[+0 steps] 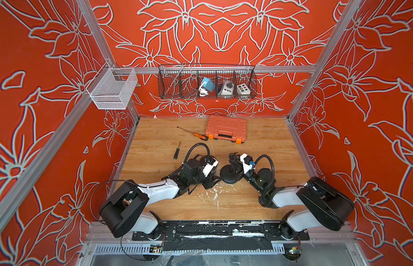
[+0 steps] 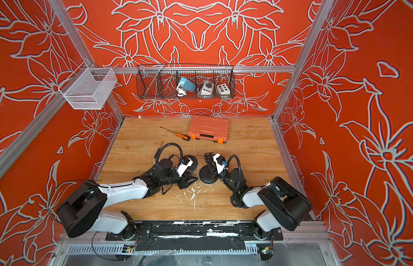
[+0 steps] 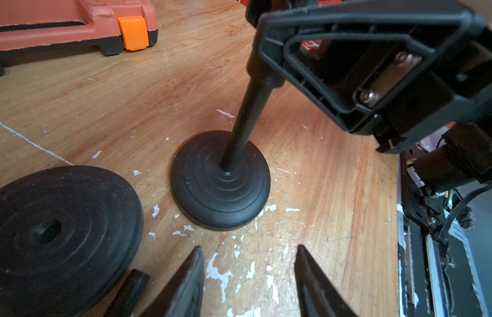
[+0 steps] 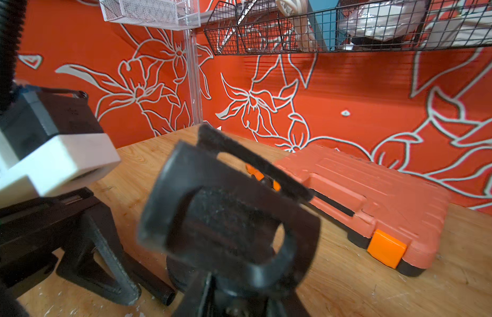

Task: Assemble a microphone stand
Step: Move the microphone stand base to the center of the board.

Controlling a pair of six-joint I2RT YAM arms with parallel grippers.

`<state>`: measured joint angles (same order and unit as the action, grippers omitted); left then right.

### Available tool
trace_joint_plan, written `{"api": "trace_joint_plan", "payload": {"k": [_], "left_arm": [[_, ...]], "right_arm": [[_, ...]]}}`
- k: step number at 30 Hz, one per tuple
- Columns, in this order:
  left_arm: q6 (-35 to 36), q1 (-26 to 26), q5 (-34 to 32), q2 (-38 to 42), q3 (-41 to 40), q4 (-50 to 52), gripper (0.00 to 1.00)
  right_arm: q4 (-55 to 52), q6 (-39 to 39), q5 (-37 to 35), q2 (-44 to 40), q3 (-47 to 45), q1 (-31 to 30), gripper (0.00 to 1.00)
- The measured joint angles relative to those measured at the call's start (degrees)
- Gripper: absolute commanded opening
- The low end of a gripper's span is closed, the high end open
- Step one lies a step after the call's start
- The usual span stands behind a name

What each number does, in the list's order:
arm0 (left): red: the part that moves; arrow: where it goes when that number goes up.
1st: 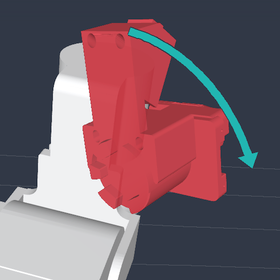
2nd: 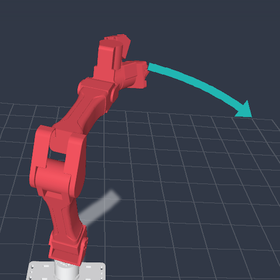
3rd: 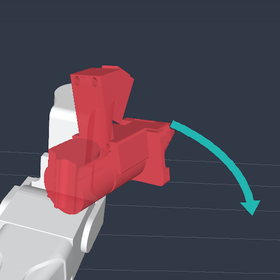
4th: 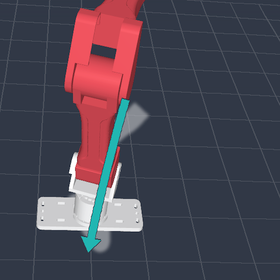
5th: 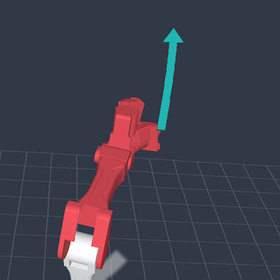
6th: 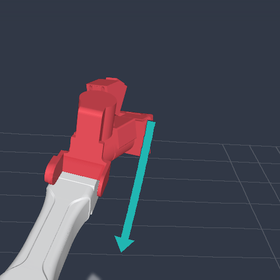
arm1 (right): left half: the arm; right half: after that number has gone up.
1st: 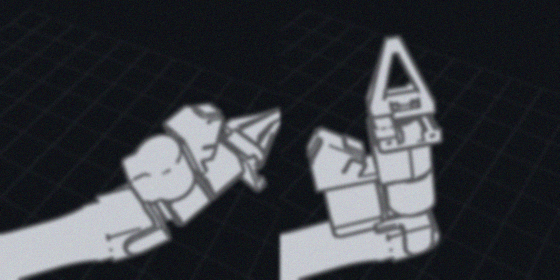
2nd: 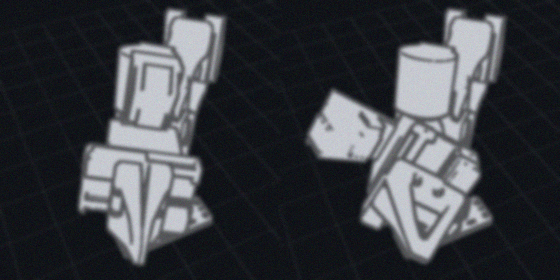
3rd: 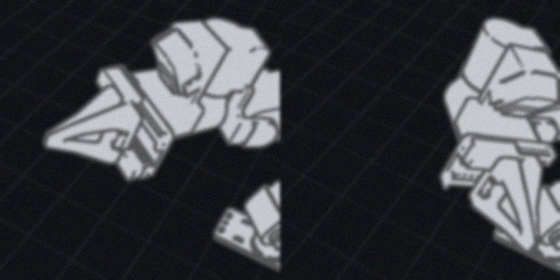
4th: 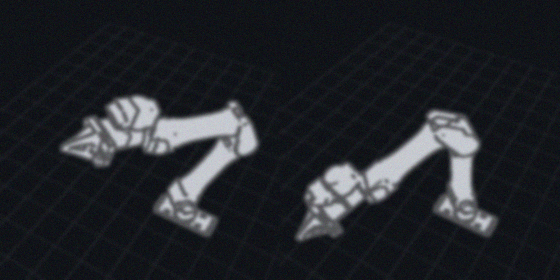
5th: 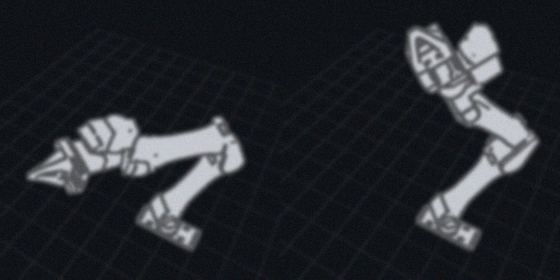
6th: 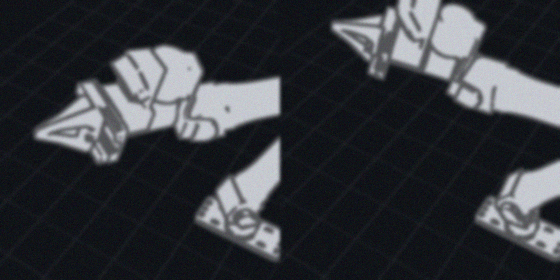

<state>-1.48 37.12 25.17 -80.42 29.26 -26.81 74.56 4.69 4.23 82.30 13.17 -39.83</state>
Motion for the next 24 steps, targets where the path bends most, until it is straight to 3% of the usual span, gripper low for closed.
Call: {"api": "trace_joint_plan", "payload": {"k": [14,24], "left_arm": [[0.15,1.51,-2.73,-0.02,0.63,-0.39,0.53],[-1.66,4.46,-7.21,-7.96,4.07,-10.86,0.47]], "right_arm": [[-20.50,3.74,-23.32,-4.70,7.63,-9.60,0.00],[-29.31,6.75,-25.38,-7.28,9.64,-10.36,0.00]]}}
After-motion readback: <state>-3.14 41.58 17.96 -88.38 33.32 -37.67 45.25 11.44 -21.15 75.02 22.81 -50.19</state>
